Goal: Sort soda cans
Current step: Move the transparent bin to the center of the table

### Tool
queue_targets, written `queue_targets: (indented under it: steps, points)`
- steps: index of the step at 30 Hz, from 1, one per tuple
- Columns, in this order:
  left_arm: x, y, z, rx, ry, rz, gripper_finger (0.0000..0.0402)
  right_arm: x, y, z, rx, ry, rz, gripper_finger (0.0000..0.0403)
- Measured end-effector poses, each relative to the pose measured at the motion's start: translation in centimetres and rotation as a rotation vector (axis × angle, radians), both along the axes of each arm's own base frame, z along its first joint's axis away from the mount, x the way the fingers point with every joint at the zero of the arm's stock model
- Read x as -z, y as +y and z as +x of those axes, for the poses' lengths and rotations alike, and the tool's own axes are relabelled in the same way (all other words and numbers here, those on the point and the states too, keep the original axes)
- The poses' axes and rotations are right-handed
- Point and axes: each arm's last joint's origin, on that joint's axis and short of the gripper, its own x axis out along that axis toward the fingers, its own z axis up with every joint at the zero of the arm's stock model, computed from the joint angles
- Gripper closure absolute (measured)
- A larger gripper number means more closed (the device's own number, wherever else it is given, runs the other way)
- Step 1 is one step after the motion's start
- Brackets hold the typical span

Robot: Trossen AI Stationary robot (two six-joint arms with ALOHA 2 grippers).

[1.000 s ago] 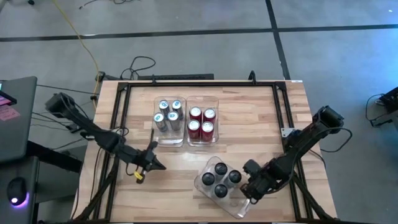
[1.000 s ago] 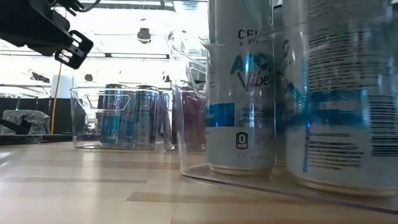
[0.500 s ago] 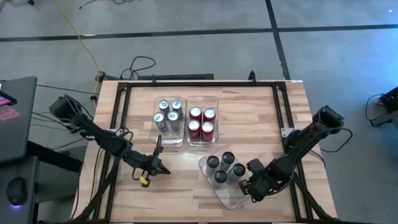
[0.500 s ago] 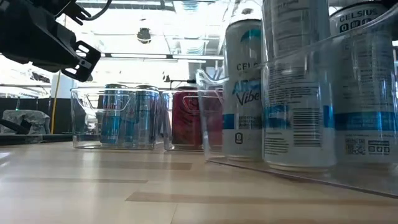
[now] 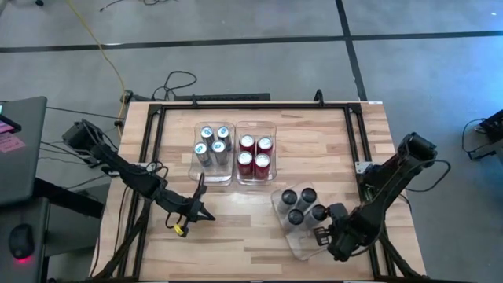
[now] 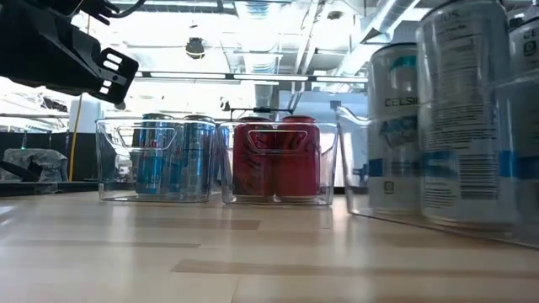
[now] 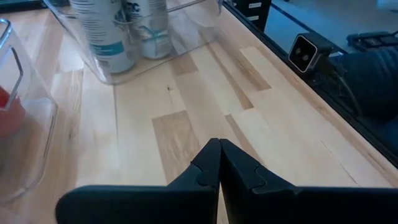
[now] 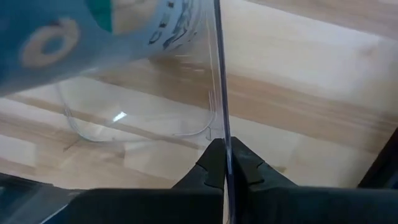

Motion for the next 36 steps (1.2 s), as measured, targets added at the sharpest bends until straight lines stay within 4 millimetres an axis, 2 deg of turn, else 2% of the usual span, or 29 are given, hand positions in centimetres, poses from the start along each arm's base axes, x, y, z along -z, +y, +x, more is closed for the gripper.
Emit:
queue_targets:
  steps: [8,17,28,36]
  points:
    - [0.1,0.0,0.0,0.007,0.006,0.022,0.0401,-0.2,-0.7,0.3,0.026,0.018,-0.019,0.0386]
    - [0.9,0.3,-0.4,-0.014,0.103,0.034,0.0401,-0.3,-1.7,0.6,0.041,0.044,-0.063,0.0386]
    - [0.6,0.5,-0.3,-0.025,0.063,0.060,0.0401,-0.4,-2.2,0.3,0.041,0.080,-0.099,0.0386]
    - [-0.1,1.2,0.1,-0.042,0.027,0.036,0.0401,-0.4,-2.0,0.0,-0.079,0.076,-0.105,0.0386]
